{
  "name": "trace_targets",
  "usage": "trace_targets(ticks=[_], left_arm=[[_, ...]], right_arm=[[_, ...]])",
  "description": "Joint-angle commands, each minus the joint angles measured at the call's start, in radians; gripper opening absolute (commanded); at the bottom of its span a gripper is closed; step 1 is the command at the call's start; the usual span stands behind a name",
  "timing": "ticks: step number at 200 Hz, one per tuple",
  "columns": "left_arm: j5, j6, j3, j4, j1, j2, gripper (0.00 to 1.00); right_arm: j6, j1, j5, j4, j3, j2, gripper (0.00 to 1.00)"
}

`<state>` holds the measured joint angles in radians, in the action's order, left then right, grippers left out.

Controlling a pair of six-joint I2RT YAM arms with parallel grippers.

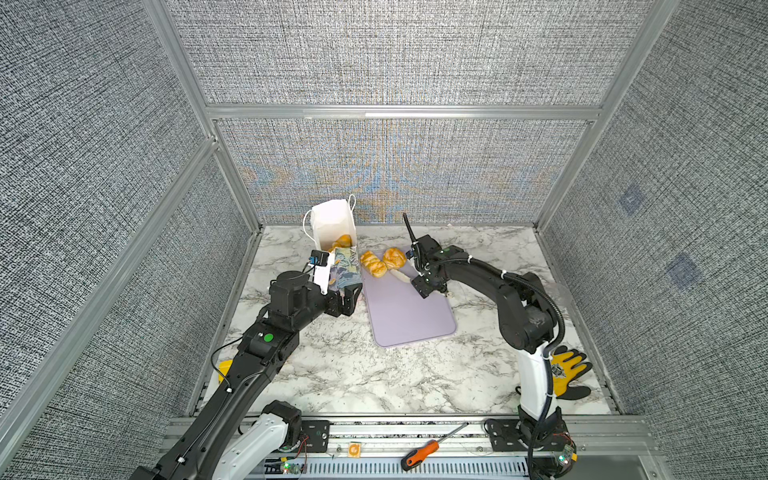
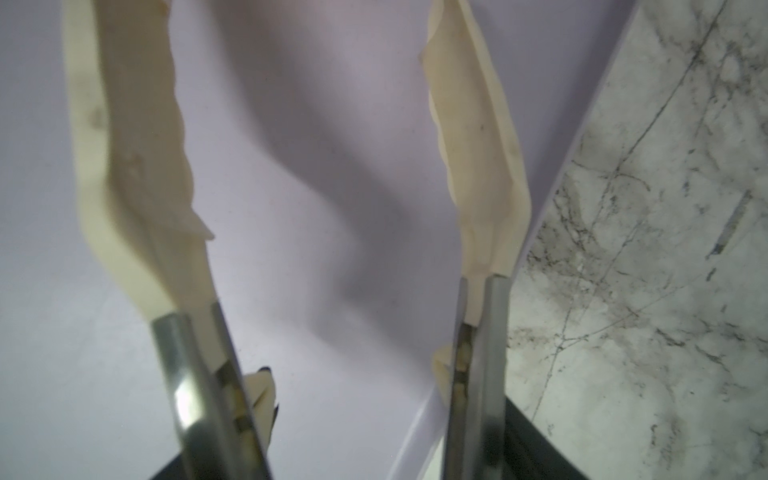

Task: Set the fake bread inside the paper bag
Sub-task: 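Lower the open tongs around the braided bun with the right gripper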

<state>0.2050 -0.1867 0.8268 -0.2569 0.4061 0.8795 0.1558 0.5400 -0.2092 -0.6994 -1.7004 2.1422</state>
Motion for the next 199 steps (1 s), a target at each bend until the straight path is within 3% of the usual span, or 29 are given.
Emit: trace_targets(ticks=[1, 151, 199], left_arm=[[-0.009, 0.017, 0.000, 0.021, 0.000, -0.004, 0.99], [-0.024, 0.025, -0.003, 0.013, 0.000, -0.005, 0.99], [-0.032, 0.021, -0.003, 0.009, 0.001, -0.014, 0.99]], right_arm=[[0.008, 0.005, -0.054, -0.023, -0.032, 0.020, 0.73], [0.107, 0.018, -0.048, -0.032, -0.154, 0.133, 0.73], [0.166, 0.018, -0.037, -0.063, -0.174, 0.153, 0.62]])
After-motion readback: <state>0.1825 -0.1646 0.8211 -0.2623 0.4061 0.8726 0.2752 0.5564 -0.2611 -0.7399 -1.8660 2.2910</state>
